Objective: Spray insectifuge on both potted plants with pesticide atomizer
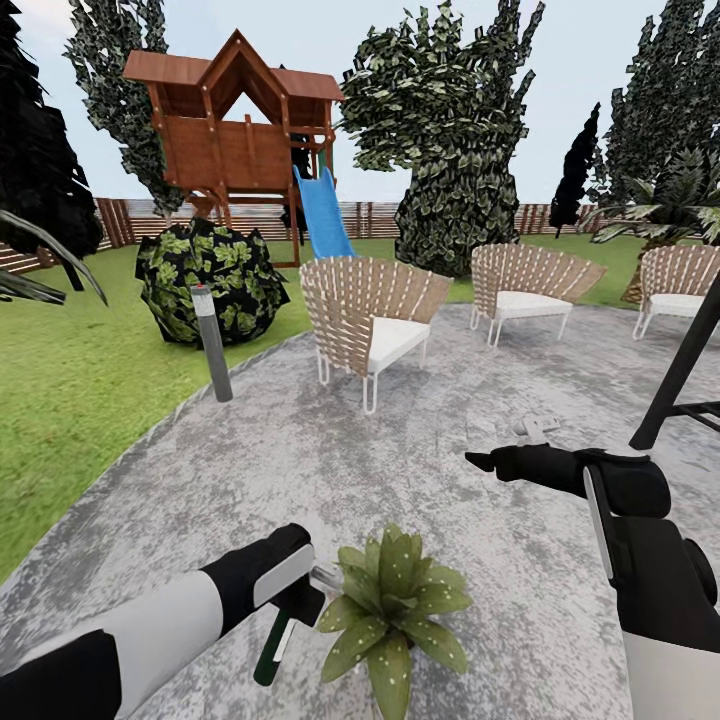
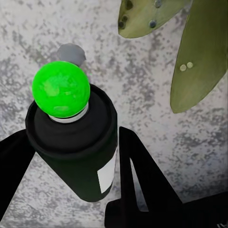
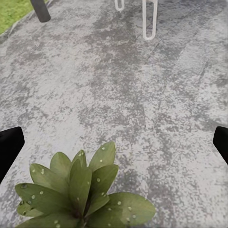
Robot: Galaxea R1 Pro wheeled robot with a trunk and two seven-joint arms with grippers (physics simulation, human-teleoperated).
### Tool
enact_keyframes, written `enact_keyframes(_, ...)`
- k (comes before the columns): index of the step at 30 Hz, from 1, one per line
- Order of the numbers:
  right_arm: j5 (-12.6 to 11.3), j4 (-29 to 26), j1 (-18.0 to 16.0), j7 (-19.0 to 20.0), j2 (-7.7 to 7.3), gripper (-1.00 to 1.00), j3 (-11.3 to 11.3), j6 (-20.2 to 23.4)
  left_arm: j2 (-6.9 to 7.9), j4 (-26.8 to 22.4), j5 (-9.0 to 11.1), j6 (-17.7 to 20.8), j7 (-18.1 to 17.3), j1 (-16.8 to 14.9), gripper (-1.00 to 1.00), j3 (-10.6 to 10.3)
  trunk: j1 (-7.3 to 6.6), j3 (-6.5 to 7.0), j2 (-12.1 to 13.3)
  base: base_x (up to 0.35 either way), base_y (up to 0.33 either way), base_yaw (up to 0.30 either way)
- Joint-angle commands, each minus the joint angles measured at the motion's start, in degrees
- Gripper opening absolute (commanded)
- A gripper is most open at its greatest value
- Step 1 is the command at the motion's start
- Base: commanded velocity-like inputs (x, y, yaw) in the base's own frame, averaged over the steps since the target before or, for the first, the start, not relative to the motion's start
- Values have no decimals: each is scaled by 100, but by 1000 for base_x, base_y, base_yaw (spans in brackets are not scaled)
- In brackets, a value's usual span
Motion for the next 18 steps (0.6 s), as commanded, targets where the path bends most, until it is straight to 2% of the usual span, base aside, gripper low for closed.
enact_keyframes(1, 58, -5, -3, 58, -2, 100, -4, 18, 0, -2, 56, -2, 49, -5, -100, -29, -1, -6, -3, 0, 0, 0)
enact_keyframes(4, 60, -5, 6, 55, -6, 100, -5, 18, 28, 12, 49, -68, 50, 28, -100, -38, -1, -6, -3, -15, 8, 0)
enact_keyframes(6, 58, -5, 14, 55, -6, 100, -5, 18, 78, 24, 47, -257, 40, 135, -100, -38, -1, -6, -3, -86, 123, 0)
enact_keyframes(13, 57, -5, 15, 60, 10, 100, 0, 18, 241, 56, 46, -462, -39, 312, -100, -48, -1, -6, -3, -127, 229, -9)
enact_keyframes(18, 57, -5, -2, 62, 4, 100, -2, 18, 249, 98, 46, -470, -227, 324, -100, -38, -1, -6, -3, -35, 293, -219)
